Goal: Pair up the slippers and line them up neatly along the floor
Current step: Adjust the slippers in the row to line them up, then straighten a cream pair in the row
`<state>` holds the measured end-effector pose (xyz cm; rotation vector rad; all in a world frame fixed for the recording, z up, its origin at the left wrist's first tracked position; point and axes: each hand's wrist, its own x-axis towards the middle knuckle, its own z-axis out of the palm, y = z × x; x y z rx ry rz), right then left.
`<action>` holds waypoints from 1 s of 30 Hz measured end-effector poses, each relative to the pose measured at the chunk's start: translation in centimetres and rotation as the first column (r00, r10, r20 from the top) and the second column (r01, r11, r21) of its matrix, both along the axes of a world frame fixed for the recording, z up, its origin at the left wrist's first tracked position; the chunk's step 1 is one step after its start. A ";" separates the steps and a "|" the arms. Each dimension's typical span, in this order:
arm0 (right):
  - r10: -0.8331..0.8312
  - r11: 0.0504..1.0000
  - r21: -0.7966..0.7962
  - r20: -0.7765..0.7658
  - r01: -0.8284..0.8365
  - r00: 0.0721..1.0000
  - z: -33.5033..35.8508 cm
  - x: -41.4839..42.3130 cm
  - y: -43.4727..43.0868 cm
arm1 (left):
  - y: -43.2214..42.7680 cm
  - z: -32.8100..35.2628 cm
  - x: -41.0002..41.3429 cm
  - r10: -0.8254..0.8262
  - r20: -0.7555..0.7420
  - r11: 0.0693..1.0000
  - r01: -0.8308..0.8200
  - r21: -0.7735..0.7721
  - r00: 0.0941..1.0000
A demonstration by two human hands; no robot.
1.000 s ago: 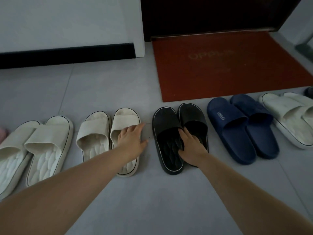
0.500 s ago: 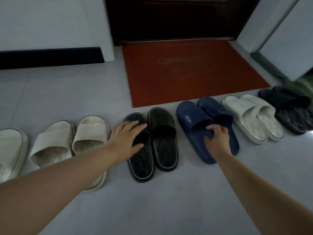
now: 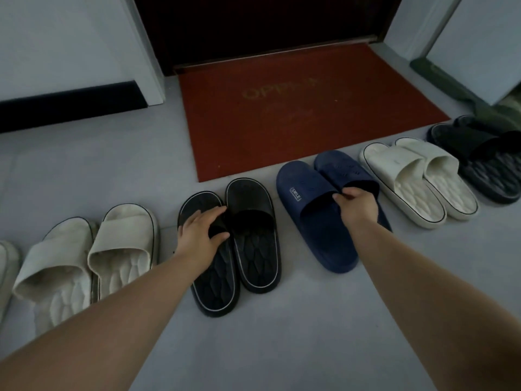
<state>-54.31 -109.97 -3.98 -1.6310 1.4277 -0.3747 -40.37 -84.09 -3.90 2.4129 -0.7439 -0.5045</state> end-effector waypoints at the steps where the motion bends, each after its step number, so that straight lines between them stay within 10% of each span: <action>1: 0.000 1.000 -0.006 -0.008 0.000 1.000 -0.2 0.0 -0.3 | -0.1 -0.2 0.1 0.018 0.008 1.000 -0.018 -0.016 1.000; 11: -0.048 0.999 -0.011 0.009 0.048 0.999 -1.1 -1.1 0.3 | 0.1 -1.3 0.6 0.141 -0.042 0.978 -0.146 -0.148 0.989; 15: -0.090 0.959 -0.269 0.019 0.092 0.996 0.5 -0.7 3.2 | 0.0 -1.0 0.2 0.178 -0.048 0.972 -0.183 -0.149 0.983; 18: 0.319 0.868 -0.429 0.097 -0.250 0.943 1.0 1.0 8.1 | 0.9 -0.5 -0.6 0.290 0.054 0.953 -0.283 -0.109 0.956; 21: 0.665 0.719 -0.185 -0.095 -0.670 0.741 -0.1 3.4 10.5 | 2.8 -0.6 -0.3 0.446 0.055 0.894 -0.441 -0.083 0.894; 30: 0.703 0.679 -0.181 -0.120 -0.711 0.701 -2.2 4.9 11.6 | 4.9 -0.3 1.0 0.480 -0.201 0.850 -0.510 -0.131 0.854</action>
